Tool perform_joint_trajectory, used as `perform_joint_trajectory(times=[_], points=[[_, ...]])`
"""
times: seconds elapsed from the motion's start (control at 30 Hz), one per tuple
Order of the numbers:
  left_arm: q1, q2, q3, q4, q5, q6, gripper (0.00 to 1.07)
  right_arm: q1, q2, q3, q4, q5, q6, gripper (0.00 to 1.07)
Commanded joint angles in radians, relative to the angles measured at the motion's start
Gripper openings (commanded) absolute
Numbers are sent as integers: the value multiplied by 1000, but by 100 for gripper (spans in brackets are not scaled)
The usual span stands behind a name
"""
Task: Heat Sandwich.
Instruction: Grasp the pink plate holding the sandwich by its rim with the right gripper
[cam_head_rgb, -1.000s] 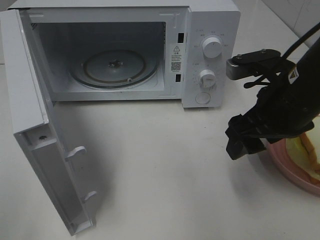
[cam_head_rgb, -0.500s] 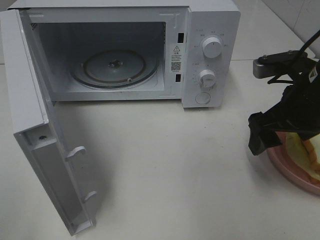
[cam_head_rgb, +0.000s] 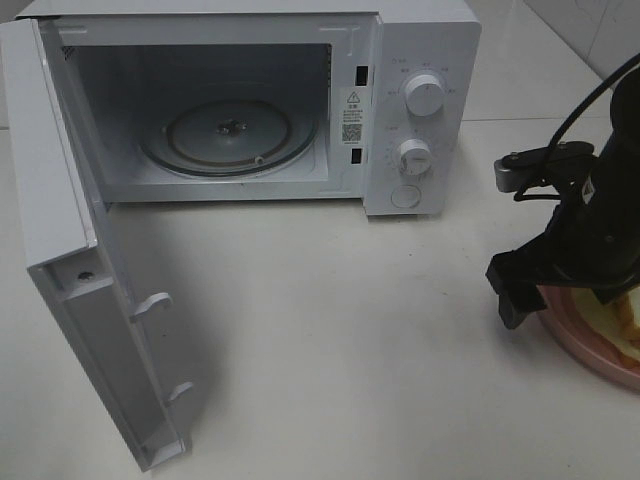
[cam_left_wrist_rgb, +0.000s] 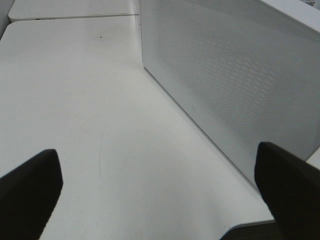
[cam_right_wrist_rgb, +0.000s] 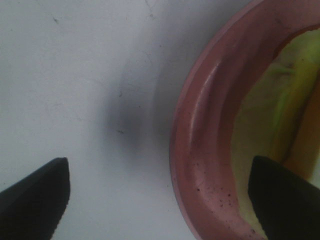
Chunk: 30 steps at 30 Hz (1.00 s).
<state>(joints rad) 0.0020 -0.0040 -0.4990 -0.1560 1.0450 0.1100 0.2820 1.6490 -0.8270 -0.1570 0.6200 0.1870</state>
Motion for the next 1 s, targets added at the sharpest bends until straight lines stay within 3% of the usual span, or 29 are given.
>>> perform_joint_trajectory(times=[0.03, 0.83, 1.0], points=[[-5, -23, 3, 3, -6, -6, 101, -2, 41, -5, -11, -36, 23, 91], [-5, -23, 3, 3, -6, -6, 101, -2, 168, -5, -43, -115, 63, 84], [-5, -23, 3, 3, -6, -6, 101, -2, 168, -5, -48, -104, 67, 68]])
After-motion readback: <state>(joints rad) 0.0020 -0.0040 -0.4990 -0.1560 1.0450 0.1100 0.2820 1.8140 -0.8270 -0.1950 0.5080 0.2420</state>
